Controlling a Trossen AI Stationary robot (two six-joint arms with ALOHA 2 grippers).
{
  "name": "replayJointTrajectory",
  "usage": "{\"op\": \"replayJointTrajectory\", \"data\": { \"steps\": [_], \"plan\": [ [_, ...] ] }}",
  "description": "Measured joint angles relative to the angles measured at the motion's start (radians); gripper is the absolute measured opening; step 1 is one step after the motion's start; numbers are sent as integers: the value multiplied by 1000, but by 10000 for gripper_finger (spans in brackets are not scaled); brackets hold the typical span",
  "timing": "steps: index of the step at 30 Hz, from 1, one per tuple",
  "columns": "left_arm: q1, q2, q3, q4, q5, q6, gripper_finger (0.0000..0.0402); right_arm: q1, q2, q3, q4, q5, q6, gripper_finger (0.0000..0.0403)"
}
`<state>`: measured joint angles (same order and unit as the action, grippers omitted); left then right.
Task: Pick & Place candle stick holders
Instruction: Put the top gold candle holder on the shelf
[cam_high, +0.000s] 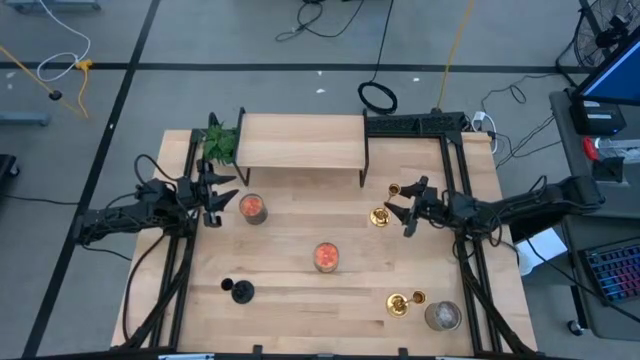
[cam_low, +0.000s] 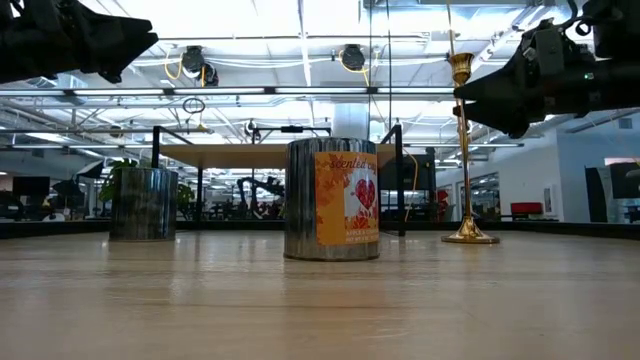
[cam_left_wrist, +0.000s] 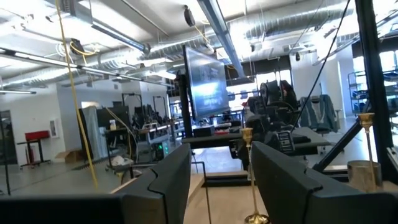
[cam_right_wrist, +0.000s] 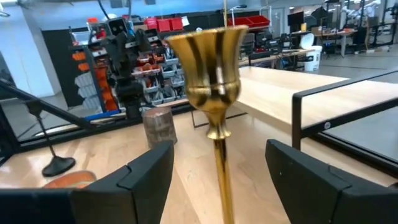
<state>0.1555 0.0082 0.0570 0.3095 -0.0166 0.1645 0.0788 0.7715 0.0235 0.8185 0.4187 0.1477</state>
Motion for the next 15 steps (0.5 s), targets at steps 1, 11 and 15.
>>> {"op": "replayJointTrajectory", "data": {
  "steps": [1,11,15],
  "plan": [
    [0,0,0,-1,0,7,175,-2,9,0,0,0,5,240],
    [0,0,0,-5,-11,41,175,-2,35,0,1,-2,10,107],
    [0,0,0,-5,-11,39,175,-2,35,0,1,-3,-8,41]
  ]
}}
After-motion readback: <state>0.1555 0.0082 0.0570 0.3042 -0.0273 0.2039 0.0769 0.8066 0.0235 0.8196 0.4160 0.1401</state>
